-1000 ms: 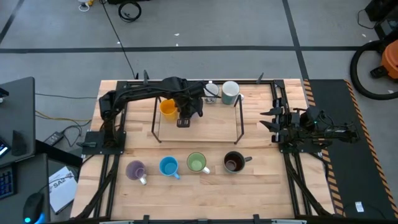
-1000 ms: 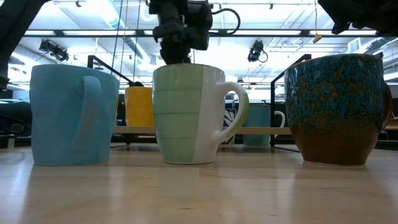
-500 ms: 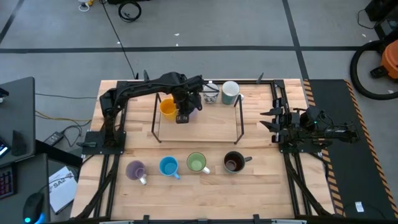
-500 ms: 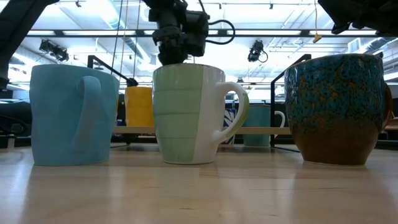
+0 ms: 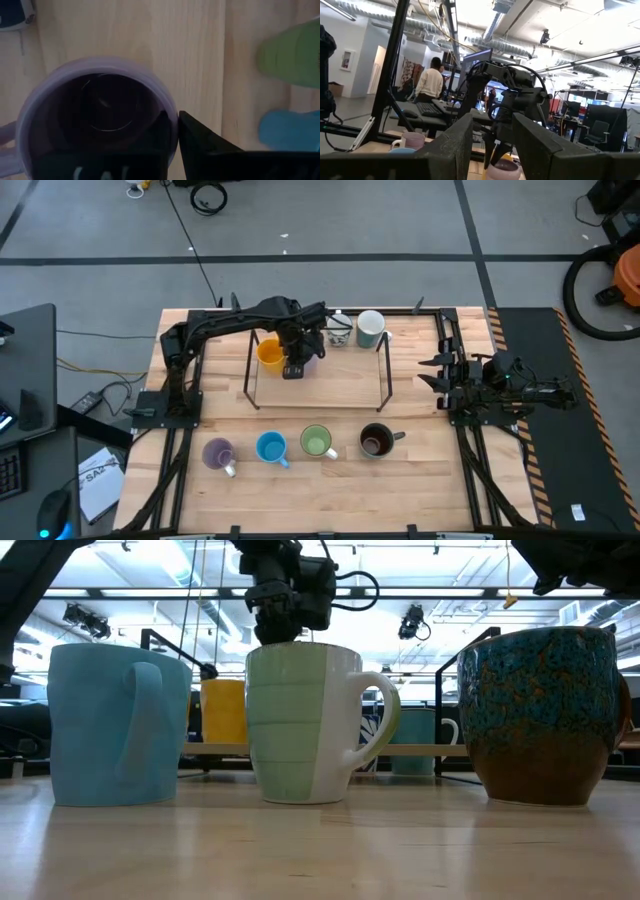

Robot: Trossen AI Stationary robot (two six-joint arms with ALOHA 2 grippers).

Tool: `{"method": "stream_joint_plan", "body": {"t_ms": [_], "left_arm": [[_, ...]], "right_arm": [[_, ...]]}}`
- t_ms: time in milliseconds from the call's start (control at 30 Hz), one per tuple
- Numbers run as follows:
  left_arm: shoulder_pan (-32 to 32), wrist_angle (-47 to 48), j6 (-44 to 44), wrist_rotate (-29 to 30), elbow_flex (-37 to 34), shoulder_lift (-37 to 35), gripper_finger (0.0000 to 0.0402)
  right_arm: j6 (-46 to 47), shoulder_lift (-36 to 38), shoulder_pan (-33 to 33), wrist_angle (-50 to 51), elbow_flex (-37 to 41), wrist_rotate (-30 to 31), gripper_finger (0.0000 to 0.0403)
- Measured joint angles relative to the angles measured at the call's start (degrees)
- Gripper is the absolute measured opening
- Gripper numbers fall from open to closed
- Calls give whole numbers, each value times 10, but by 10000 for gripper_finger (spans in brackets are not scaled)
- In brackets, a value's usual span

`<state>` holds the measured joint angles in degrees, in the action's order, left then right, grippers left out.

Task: Place coffee mugs
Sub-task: Put the light violet mug on the shelf

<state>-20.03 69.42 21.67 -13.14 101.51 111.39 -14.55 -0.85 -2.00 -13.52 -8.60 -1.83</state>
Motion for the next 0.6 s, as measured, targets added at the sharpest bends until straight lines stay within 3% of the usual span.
{"method": "stream_joint_plan", "body": {"t_ms": [600], "left_arm": [[0,2,0,0,0,0,54]], "right_arm": [[0,0,0,-1,0,-8,144]]}}
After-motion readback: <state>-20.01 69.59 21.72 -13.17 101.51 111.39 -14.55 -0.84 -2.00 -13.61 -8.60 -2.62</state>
